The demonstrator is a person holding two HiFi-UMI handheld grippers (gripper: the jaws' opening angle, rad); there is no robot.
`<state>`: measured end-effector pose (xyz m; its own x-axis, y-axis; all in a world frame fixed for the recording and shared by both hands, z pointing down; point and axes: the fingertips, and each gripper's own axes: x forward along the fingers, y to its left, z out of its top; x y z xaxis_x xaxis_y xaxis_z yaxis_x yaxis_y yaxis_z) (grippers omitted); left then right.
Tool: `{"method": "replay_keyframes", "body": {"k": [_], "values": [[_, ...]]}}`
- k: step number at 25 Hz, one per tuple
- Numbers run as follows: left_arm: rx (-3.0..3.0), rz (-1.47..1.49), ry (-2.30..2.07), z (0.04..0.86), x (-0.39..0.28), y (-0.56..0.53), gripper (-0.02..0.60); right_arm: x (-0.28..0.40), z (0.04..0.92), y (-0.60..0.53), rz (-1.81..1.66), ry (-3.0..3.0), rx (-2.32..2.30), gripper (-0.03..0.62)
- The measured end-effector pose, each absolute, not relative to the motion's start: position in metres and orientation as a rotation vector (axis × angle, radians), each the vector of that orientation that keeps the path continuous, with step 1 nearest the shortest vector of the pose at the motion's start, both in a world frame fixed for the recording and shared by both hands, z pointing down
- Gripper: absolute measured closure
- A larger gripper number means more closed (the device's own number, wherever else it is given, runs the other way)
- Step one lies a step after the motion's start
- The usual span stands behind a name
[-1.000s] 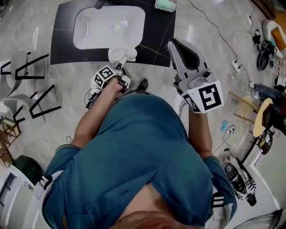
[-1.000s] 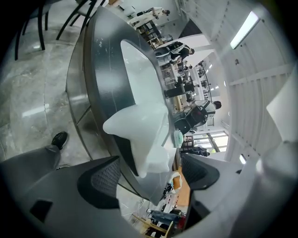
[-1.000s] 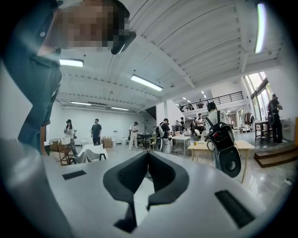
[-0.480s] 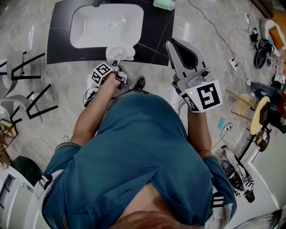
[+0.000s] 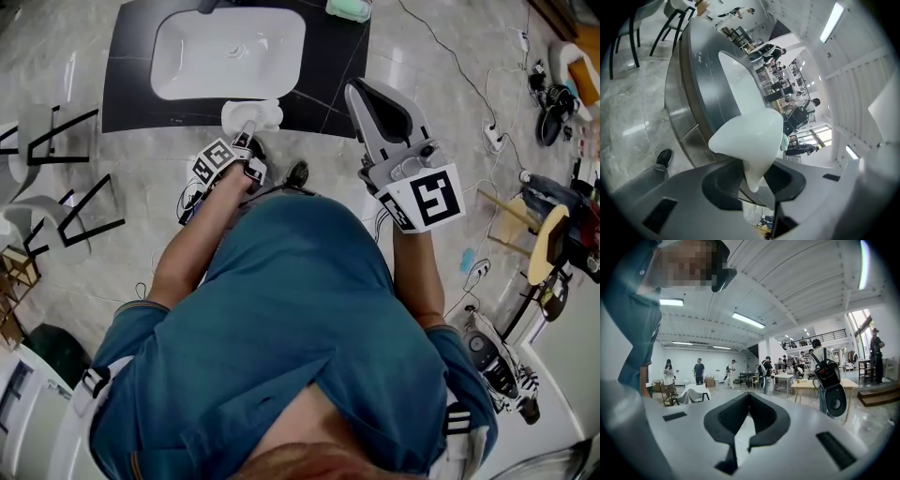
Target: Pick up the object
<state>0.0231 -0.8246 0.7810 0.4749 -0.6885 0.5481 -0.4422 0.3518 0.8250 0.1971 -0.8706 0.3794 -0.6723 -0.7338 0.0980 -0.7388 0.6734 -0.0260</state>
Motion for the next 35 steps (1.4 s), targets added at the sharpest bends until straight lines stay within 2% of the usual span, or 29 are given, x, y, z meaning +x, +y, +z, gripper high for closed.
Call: {"method": "replay_keyframes", "body": {"k": [6, 13, 21, 27, 35], "values": [[1.416, -0.261, -1.096, 0.732, 0.027, -0.833, 0.454, 0.196, 0.377, -0.869, 0.096, -2.813, 1.234, 0.58], [1.673, -0.421, -1.039, 0.617, 0.022, -0.871, 0.454, 0.198, 0.373, -0.863, 0.085, -2.839, 1.232, 0.58], [2.262, -0.357, -1.089, 0.472, 0.019, -0.898, 0.453, 0.2, 0.364, -0.857, 0.046, -2.855, 1.221, 0.58], [2.606, -0.369, -1.124, 0.372, 0.018, -0.879, 0.454, 0.199, 0.354, -0.838, -0.01, -2.867, 1.231, 0.58], [3.046, -0.187, -1.134, 0.298, 0.038, -0.843, 0.453, 0.194, 0.339, -0.825, -0.142, -2.878, 1.204, 0.58]]}}
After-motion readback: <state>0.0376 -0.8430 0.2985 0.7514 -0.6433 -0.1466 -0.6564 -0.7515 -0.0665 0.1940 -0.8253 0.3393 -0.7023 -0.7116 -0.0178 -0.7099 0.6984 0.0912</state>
